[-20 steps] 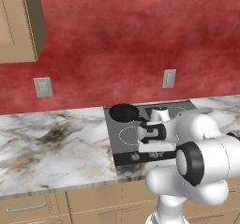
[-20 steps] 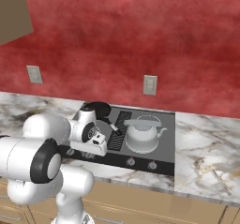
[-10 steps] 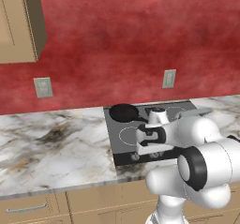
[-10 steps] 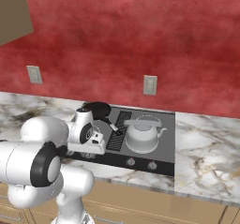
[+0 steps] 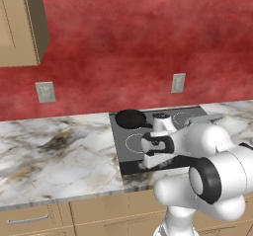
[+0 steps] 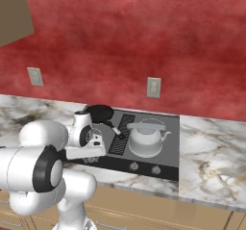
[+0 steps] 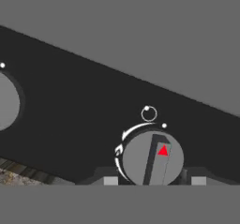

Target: Pick the pan from the cabinet and place it on the stove. Then turn on the stove burner for the pan.

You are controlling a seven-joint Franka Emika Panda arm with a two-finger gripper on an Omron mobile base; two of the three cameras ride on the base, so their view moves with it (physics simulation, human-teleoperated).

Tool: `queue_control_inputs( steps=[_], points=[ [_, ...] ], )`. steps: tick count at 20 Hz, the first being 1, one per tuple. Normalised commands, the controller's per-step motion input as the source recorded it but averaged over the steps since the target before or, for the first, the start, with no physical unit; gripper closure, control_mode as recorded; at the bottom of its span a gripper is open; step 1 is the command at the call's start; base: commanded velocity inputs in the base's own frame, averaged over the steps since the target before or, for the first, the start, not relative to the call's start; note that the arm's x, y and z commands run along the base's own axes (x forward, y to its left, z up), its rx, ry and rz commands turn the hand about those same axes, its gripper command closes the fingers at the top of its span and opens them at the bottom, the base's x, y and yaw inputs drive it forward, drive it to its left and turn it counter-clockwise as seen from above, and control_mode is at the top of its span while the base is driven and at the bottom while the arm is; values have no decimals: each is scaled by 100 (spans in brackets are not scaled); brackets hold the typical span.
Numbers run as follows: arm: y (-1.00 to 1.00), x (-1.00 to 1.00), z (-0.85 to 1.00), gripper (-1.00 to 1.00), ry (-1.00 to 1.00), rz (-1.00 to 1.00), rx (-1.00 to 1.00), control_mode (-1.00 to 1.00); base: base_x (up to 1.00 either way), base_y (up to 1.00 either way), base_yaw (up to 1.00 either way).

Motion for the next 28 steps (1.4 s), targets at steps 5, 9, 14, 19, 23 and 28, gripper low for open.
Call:
queue_control_inputs(
  steps=[5,9,14,19,23,28],
  points=[
    [3,-53,-47,100,-8,32,0,-100,0,0,0],
    [0,-42,-48,100,-10,35,0,-100,0,0,0],
    [6,-34,-44,100,-11,34,0,-100,0,0,0],
    [14,-15,-39,100,-12,31,0,-100,0,0,0],
    [31,0,-42,100,-15,26,0,-100,0,0,0],
    [31,-4,-46,100,-24,28,0,-100,0,0,0]
  ],
)
